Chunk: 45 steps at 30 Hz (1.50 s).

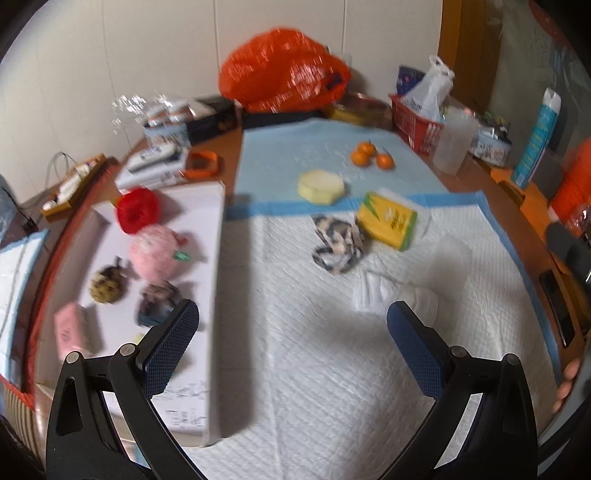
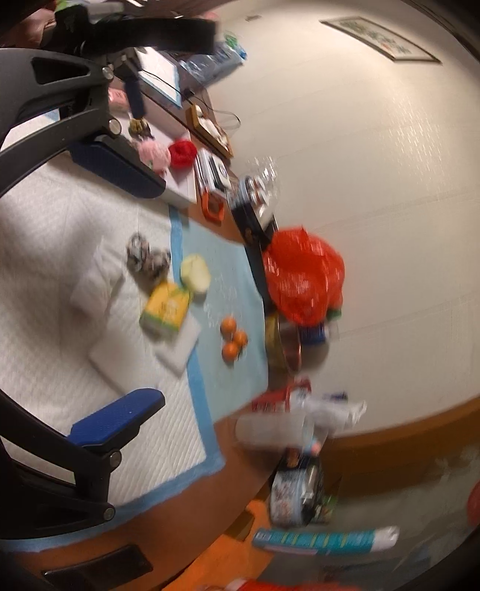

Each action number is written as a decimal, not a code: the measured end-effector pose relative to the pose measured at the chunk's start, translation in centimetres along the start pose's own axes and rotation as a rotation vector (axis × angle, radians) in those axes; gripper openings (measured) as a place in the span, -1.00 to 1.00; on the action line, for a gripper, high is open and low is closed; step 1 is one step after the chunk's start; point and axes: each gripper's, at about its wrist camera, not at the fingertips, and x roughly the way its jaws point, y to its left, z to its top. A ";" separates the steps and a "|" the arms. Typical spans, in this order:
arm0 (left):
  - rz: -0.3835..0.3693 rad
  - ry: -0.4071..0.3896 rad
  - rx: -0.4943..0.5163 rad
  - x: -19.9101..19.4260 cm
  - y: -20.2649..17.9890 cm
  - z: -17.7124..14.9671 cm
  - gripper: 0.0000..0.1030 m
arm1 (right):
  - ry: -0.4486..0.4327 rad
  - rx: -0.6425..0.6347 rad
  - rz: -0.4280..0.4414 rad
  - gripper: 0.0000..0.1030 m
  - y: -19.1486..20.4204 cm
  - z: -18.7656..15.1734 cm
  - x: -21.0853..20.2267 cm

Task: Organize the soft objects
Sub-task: 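Move both open tools back over the pad toward the white towel and foam, then grasp the rolled white towel with the left tool while the right tool grasps the white foam sheet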

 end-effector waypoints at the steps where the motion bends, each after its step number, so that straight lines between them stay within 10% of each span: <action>1: -0.008 0.019 0.004 0.9 -0.4 -0.3 0.99 | 0.002 0.015 -0.021 1.00 -1.0 0.0 0.0; 20: -0.059 0.134 -0.096 8.9 -6.9 2.6 0.99 | 0.070 0.161 -0.185 1.00 -13.7 -0.8 0.1; 25: 0.034 0.196 -0.086 11.5 -7.9 2.4 0.99 | 0.090 0.183 -0.176 1.00 -14.8 -1.0 0.4; 37: 0.074 0.235 -0.087 10.4 -4.8 -1.2 0.74 | 0.202 0.006 -0.067 1.00 -10.4 -1.0 5.7; 45: 0.042 0.198 -0.059 9.3 -3.3 -0.5 0.55 | 0.356 -0.110 -0.151 1.00 -5.2 -2.8 12.7</action>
